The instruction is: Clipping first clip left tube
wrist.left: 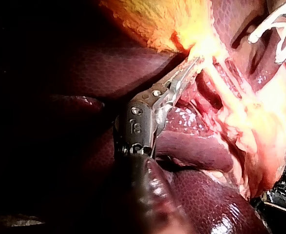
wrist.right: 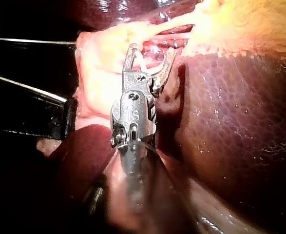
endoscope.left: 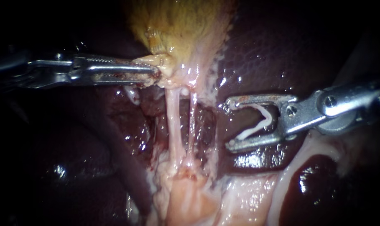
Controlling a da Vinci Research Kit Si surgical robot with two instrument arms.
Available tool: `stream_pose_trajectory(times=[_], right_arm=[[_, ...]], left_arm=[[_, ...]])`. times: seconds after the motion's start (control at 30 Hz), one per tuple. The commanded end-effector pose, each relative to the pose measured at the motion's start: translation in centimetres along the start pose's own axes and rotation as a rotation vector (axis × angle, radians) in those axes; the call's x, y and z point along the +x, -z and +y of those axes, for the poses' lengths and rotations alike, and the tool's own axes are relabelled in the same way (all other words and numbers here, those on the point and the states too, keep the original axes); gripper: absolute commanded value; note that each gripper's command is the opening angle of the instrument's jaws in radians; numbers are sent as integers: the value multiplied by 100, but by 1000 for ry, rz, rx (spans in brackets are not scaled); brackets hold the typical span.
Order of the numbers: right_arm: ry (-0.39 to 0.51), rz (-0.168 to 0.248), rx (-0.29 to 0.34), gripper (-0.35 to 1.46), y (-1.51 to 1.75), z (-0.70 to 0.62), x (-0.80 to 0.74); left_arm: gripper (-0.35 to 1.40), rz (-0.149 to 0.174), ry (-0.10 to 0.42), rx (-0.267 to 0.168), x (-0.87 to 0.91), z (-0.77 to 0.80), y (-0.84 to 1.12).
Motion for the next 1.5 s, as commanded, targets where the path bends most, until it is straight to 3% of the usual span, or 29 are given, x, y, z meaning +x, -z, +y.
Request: stream_pose_trajectory(times=[0.03, 0.23, 0.4, 0.6, 0.8, 1.17, 1.5], right_arm=[[0, 0, 0, 48, 0, 0, 0], [0, 0, 0, 48, 0, 0, 0], [0, 0, 0, 48, 0, 0, -1], [0, 0, 0, 48, 0, 0, -1], [0, 0, -1, 48, -1, 0, 0], [-2, 6, 5, 48, -12, -1, 7], [-24, 38, 23, 50, -48, -8, 22]], left_arm=[[-35, 0, 0, 1, 0, 0, 0], [-35, -1, 3, -1, 4, 3, 6], [-35, -8, 14, -7, 25, 3, 27], [-35, 31, 18, 6, 56, 1, 65], [-35, 59, 17, 18, 73, 7, 94], [-35, 61, 18, 30, 66, 14, 92], [-35, 61, 18, 32, 66, 12, 91]])
